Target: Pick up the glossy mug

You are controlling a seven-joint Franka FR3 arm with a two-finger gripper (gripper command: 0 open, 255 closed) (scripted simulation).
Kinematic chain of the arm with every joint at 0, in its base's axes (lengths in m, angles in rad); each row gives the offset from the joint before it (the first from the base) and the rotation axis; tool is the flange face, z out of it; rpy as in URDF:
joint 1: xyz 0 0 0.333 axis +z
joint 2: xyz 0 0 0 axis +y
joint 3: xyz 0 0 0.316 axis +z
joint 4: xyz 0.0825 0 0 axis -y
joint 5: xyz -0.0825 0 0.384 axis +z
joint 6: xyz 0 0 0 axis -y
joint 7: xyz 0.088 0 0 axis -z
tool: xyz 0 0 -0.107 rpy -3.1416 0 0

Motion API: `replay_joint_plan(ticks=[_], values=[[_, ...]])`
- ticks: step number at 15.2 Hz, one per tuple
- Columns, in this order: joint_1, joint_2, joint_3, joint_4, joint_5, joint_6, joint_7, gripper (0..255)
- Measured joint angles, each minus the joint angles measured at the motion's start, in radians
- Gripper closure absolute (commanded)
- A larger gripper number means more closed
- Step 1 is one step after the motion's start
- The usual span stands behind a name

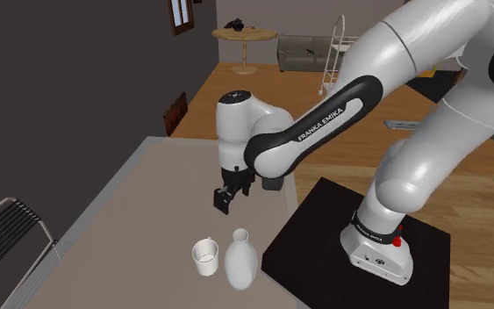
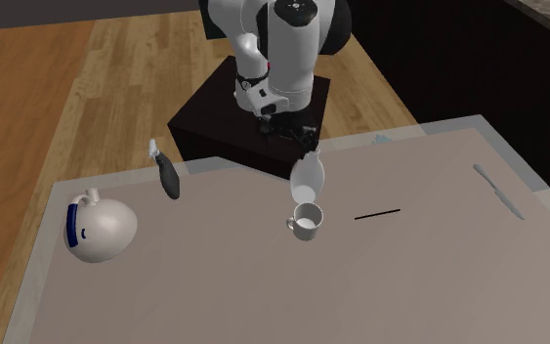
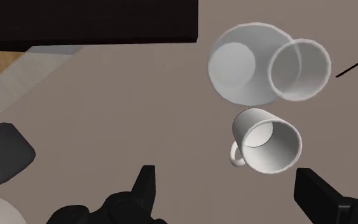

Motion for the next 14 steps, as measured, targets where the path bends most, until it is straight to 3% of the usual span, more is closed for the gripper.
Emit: replay_joint_plan(ticks=[3,7,10,14], values=[[-0.026,0.134,0.057,0.036,-0.104,0.082,0.118,0],[-0.021,0.356,0.078,0.119,-0.335,0.164,0.337,0],[0.046,0.501,0.036,0.199,-0.494,0.185,0.49,0],[0.154,0.676,-0.051,0.323,-0.644,0.196,0.628,0]])
